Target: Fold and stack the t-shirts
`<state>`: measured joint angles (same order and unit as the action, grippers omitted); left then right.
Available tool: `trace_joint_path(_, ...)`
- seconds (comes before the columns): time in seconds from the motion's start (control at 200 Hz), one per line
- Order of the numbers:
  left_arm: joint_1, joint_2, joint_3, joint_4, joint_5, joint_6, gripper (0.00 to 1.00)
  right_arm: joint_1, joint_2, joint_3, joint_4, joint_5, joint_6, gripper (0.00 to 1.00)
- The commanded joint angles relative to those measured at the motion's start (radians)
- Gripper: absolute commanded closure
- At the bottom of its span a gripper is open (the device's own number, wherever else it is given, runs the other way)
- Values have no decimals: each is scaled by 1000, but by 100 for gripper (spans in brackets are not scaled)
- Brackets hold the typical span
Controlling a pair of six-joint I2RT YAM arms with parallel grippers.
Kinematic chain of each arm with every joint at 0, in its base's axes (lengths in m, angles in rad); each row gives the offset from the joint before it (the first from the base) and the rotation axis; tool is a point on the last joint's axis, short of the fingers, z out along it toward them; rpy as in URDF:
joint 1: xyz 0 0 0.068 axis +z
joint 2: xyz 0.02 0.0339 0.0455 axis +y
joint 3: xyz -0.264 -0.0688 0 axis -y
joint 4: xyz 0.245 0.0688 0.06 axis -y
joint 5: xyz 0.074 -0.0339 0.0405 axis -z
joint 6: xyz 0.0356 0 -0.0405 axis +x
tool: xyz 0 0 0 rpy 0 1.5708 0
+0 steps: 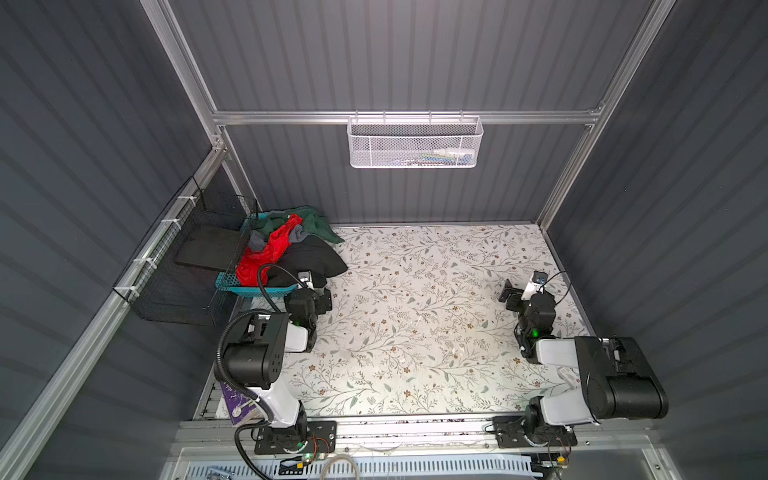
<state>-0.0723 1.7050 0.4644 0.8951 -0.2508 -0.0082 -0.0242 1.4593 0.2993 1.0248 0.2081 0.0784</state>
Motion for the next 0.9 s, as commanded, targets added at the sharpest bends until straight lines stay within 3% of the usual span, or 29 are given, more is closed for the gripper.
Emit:
trace_joint_path(0.0,-3,10,2,27,-16,1,0,6,6,-3,18,12,-2,1)
trace_joint_path(0.895,-3,12,1,27,-17,1,0,14,7,-5,27,28,-6,1)
